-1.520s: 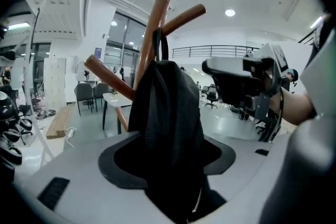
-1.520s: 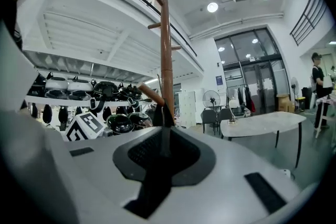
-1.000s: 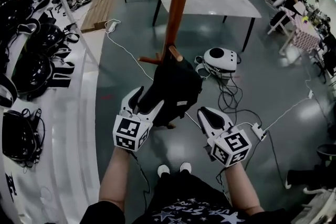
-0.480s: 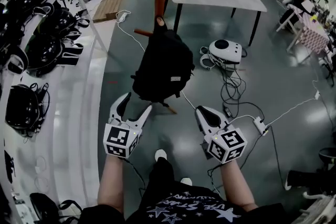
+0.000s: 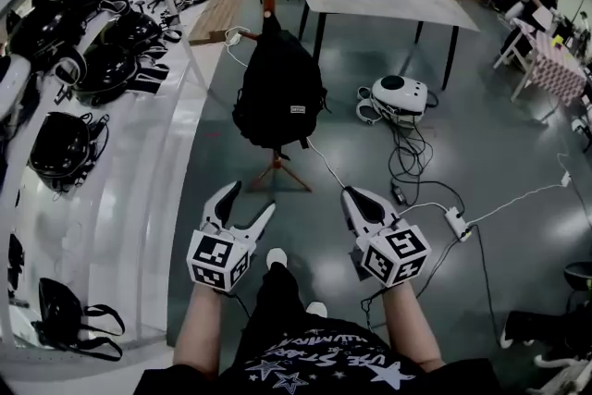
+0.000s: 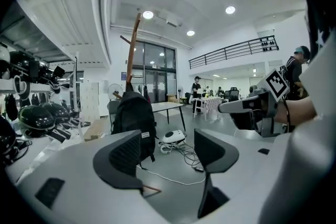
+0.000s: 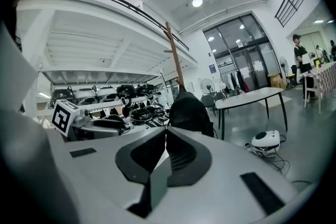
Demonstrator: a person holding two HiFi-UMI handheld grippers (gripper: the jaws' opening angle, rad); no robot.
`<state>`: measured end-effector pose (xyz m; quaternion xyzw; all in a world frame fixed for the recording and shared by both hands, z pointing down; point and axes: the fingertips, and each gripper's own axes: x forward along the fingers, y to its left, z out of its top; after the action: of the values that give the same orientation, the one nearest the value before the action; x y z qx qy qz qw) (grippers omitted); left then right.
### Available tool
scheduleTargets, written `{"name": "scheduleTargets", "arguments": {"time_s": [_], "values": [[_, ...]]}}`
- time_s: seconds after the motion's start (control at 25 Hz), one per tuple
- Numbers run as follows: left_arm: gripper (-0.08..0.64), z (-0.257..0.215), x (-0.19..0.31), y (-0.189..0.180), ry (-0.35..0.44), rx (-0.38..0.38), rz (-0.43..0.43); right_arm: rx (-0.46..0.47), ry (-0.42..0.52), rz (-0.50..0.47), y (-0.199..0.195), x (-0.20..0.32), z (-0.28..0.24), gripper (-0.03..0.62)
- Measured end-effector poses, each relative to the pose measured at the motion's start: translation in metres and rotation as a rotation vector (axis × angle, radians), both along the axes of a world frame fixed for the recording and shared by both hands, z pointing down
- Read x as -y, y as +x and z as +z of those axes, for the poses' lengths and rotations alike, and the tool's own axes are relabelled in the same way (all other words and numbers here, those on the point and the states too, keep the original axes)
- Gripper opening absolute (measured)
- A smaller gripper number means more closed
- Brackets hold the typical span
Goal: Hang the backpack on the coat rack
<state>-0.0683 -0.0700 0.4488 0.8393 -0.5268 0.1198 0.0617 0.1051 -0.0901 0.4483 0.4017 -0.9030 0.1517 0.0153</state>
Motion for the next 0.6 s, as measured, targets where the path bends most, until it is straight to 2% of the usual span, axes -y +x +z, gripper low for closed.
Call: {"name": "scheduleTargets", "arguments": {"time_s": [0.16,0.32,0.36,0.44,0.6], "values": [[0.319,0.003,-0.052,0.022,-0.036,-0.001,0.013,0.037,-0.010,-0.056,-0.001,-0.035,0.000,0.012],[0.314,-0.007,-0.075,0.030,-0.022,0.012,-0.002,0.021,-0.003,-0.074,-0.001,-0.058,0.000,0.011],[0.287,-0.011,-0.079,0.031,-0.014,0.000,-0.005,0.020,-0.003,-0.077,0.000,-0.062,0.000,0.011],[0.187,-0.014,-0.087,0.033,-0.005,-0.009,-0.015,0.015,-0.007,-0.072,0.003,-0.067,0.001,0.011],[0.059,-0.009,-0.103,0.031,-0.018,-0.005,-0.020,0.012,-0.006,-0.044,0.006,-0.071,-0.004,0.011]]}}
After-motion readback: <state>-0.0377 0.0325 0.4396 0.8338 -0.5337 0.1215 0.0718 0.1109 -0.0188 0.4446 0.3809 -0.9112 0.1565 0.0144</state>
